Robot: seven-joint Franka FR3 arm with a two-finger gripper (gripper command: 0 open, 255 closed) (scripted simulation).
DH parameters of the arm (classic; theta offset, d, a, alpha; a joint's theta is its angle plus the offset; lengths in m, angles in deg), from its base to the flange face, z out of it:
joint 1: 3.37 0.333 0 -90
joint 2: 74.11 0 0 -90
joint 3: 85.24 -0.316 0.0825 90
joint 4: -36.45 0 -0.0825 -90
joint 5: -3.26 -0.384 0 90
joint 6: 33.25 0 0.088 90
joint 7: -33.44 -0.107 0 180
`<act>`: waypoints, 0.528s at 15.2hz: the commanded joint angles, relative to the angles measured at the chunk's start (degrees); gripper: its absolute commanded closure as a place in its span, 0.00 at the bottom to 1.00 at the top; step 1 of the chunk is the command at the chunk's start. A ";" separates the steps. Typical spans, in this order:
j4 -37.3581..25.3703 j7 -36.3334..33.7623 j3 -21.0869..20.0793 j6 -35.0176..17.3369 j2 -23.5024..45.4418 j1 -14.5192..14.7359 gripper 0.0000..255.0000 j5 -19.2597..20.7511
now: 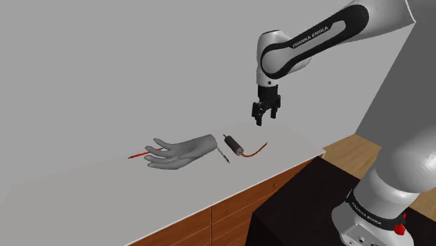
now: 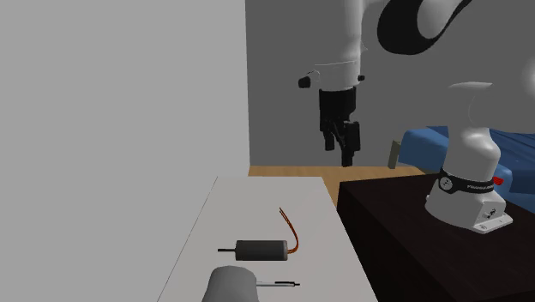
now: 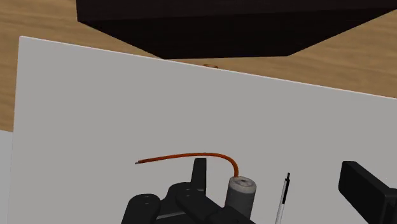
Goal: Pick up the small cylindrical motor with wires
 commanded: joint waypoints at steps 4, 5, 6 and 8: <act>-5.18 -2.12 -0.36 -6.86 11.71 -0.41 0.00 1.66; -6.38 -2.52 -0.34 -8.00 14.00 -0.46 0.00 2.06; -7.65 -2.91 -0.29 -9.07 16.30 -0.49 0.00 2.47; -10.41 -3.69 -0.13 -10.96 20.87 -0.50 0.00 3.30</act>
